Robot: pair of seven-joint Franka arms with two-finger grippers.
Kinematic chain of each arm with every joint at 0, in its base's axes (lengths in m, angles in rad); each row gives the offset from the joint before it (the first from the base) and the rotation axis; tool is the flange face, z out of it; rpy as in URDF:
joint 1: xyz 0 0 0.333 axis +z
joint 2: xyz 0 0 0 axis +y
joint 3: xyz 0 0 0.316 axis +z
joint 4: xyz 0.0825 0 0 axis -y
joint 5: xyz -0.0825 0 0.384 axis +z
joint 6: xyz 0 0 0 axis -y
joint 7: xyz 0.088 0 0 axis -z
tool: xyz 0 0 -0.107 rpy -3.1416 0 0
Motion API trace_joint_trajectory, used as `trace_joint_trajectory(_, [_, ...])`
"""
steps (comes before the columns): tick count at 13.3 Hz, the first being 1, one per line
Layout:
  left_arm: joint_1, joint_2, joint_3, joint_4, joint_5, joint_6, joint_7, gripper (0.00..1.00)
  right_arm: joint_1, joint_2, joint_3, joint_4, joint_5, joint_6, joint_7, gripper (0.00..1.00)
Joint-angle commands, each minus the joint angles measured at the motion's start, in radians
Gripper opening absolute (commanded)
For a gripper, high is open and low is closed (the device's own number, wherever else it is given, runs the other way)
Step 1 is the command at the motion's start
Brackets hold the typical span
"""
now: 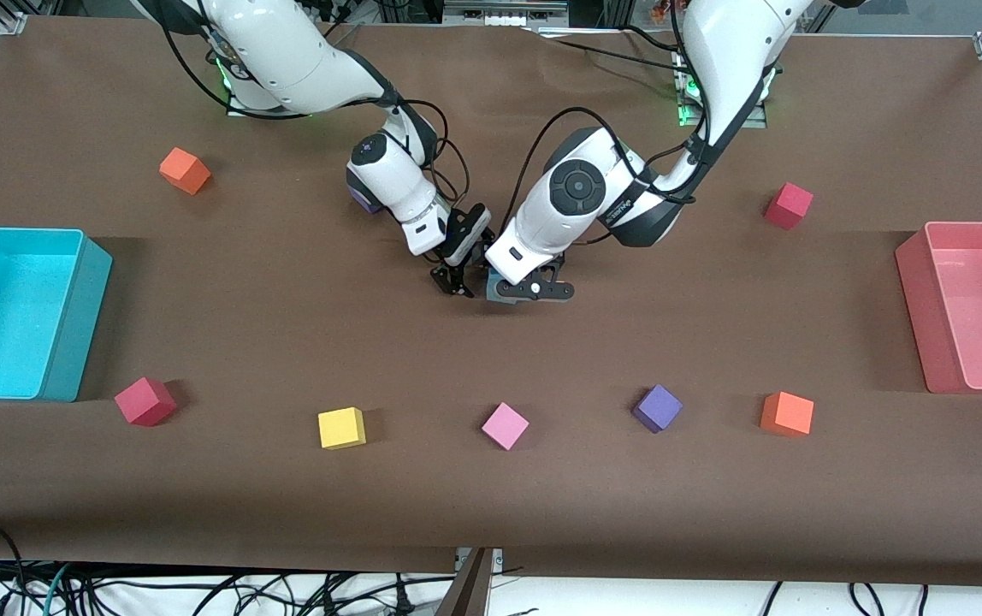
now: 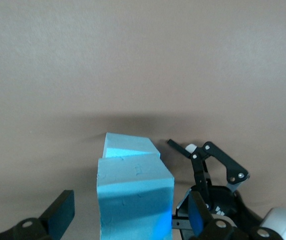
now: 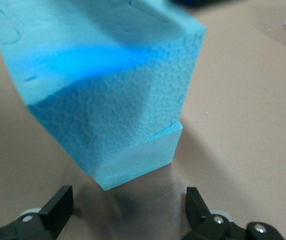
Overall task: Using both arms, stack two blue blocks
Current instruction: 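Lower the held cube onto the first light blue cube with the left gripper, then open the left gripper and draw the left arm back to rest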
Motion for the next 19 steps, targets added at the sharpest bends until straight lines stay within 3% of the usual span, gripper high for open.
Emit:
trace_joint_trajectory(1, [0.033, -0.064, 0.001, -0.003, -0.007, -0.053, 0.004, 1.00, -0.012, 0.001, 0.008, -0.006, -0.002, 0.016, -0.020, 1.00])
trace_joint_trajectory(6, [0.060, -0.183, -0.002, 0.014, -0.007, -0.246, 0.014, 1.00, -0.012, -0.005, 0.008, -0.002, -0.001, 0.014, -0.017, 1.00])
trace_joint_trajectory(9, [0.085, -0.199, 0.003, 0.156, -0.004, -0.500, 0.096, 1.00, -0.012, -0.010, 0.008, -0.002, 0.004, 0.005, -0.011, 1.00])
trace_joint_trajectory(11, [0.090, -0.212, 0.013, 0.215, -0.003, -0.597, 0.109, 1.00, -0.010, -0.013, 0.009, -0.002, 0.006, 0.000, -0.011, 1.00])
trace_joint_trajectory(14, [0.126, -0.283, 0.023, 0.192, -0.004, -0.630, 0.208, 1.00, -0.010, -0.028, 0.009, 0.002, 0.010, -0.035, -0.011, 1.00])
trace_joint_trajectory(16, [0.169, -0.364, 0.040, 0.128, -0.004, -0.633, 0.294, 1.00, -0.009, -0.068, 0.011, 0.007, 0.012, -0.132, 0.007, 1.00])
trace_joint_trajectory(19, [0.200, -0.508, 0.131, 0.013, -0.004, -0.635, 0.409, 1.00, -0.009, -0.107, 0.011, 0.011, 0.013, -0.190, 0.018, 1.00])
